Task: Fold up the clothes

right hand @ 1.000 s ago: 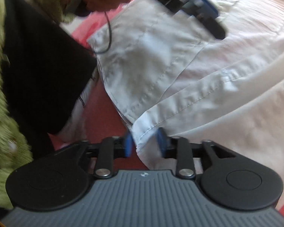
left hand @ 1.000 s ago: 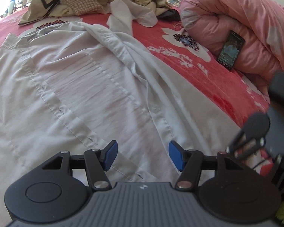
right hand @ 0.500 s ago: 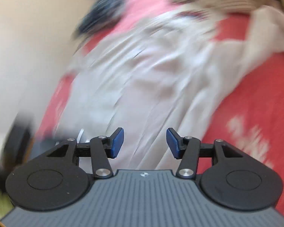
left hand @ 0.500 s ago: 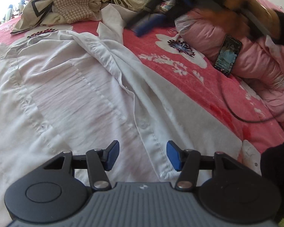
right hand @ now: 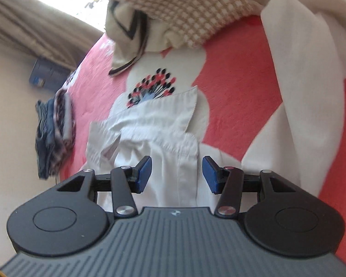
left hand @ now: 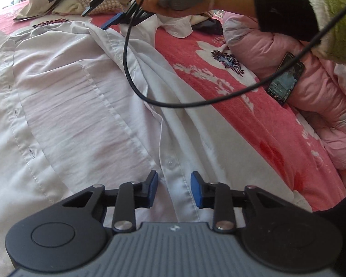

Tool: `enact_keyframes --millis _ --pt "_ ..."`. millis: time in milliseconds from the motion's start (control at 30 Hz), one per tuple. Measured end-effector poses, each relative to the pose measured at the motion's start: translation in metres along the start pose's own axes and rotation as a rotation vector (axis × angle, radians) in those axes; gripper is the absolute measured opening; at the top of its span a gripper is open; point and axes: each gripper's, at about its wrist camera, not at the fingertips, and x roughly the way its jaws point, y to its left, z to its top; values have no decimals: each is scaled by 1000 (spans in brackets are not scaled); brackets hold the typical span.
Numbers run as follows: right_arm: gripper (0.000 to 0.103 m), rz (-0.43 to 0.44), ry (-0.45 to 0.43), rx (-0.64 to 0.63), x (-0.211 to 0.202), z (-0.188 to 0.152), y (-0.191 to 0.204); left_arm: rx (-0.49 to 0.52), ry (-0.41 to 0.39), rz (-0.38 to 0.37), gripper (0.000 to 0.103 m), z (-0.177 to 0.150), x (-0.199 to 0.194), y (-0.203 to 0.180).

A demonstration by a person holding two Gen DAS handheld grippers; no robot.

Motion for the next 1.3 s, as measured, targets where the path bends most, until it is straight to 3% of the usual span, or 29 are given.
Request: enact_keyframes --millis 267,300,333,367,467,700,767,1000,1133,1233,1300 --pt "47 50 -13 104 37 24 -10 33 0 -5 30 -2 4 -5" --pt "42 53 -20 84 39 24 -7 36 -1 -5 30 -2 4 -6" --pt "20 51 -33 55 39 24 -2 38 -2 -5 30 -2 4 -6" --pt "7 59 -51 28 37 25 2 38 -5 -5 30 -3 4 -6" --pt "1 111 -145 -62 15 24 21 22 -9 -13 29 -2 4 -4" --pt "0 239 -226 -146 -27 24 71 -47 -14 -57 24 -2 4 6" --pt "0 232 -217 -170 -23 22 88 -68 -16 -77 19 -2 3 8" --pt "0 154 -138 -312 34 -2 131 -130 -14 -119 14 -5 -1 13" --pt "0 114 -117 -348 69 -9 138 -138 -13 -125 13 -9 -5 13" --pt "4 159 -48 -356 98 -11 137 -137 -3 -125 13 -12 -6 10" --pt "5 129 -7 -382 112 -14 136 -132 2 -124 13 -14 -6 9"
